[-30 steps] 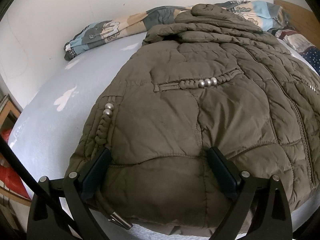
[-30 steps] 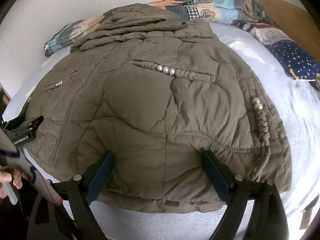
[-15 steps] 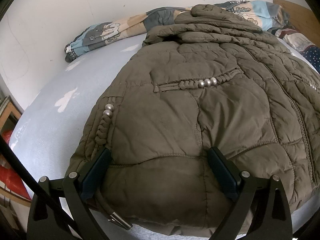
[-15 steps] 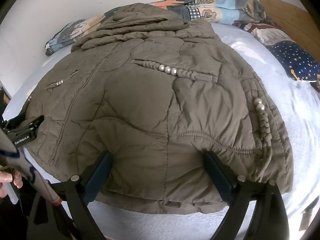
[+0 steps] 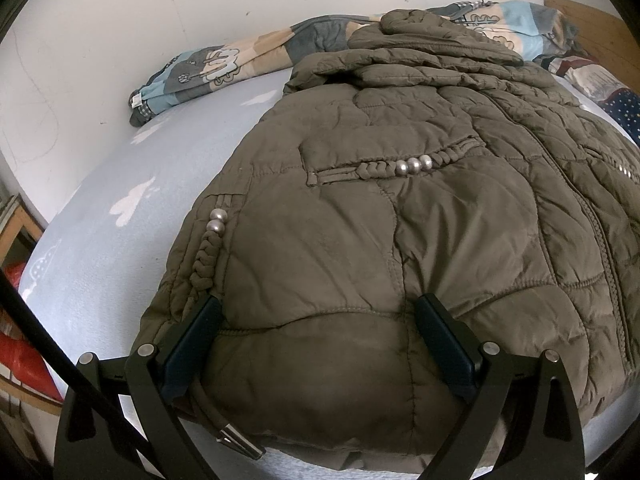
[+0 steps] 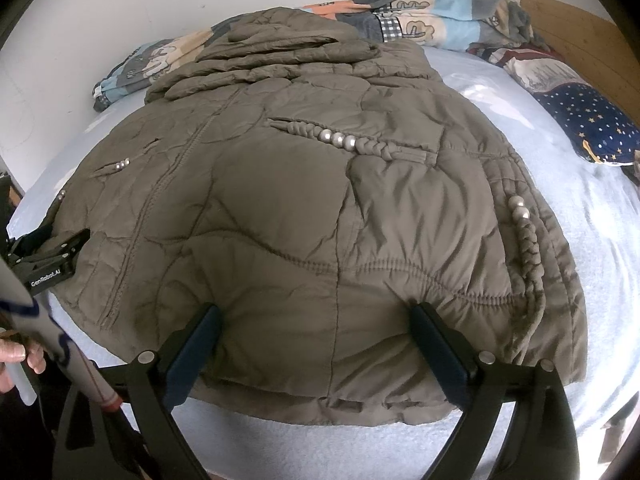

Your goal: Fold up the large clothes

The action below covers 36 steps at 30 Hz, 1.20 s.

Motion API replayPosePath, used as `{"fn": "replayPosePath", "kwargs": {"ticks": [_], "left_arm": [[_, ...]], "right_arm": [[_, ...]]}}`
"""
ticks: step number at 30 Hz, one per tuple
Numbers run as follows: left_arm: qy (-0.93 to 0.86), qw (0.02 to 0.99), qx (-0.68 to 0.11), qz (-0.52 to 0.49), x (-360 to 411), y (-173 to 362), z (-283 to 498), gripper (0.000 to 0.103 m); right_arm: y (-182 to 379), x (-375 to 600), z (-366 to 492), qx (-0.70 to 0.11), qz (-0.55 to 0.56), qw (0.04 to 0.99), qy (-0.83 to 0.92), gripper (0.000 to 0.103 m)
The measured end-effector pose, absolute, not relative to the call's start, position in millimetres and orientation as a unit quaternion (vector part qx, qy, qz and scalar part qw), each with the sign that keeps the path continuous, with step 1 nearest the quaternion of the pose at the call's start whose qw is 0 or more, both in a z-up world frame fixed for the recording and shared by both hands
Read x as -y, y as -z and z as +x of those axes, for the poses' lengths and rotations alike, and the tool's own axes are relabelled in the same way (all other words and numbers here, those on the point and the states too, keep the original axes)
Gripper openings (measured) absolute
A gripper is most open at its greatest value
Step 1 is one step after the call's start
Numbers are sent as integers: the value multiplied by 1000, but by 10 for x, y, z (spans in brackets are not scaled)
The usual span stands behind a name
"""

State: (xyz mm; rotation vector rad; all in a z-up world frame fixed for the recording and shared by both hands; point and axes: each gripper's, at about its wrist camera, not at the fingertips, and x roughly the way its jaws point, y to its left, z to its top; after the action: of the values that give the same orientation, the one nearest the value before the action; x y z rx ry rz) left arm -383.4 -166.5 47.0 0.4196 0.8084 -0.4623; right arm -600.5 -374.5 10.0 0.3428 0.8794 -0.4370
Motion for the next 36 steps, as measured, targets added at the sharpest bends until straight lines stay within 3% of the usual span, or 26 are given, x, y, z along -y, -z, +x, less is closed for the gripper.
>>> {"fn": "replayPosePath", "kwargs": {"ticks": [9,20,36], "left_arm": [[222,872,-386,202,1663,-473,-3840,98],[223,872,-384,203,1666,-470,-3847,98],[224,872,-385,203,1667,-471,-3844,98]], "right_arm": [[-212,3743,-6121,-408,171,873,204,98],[-685,4215,-6736,-289,226,872,322,98],[-232,4814,-7177,-288,399,795,355,99]]}}
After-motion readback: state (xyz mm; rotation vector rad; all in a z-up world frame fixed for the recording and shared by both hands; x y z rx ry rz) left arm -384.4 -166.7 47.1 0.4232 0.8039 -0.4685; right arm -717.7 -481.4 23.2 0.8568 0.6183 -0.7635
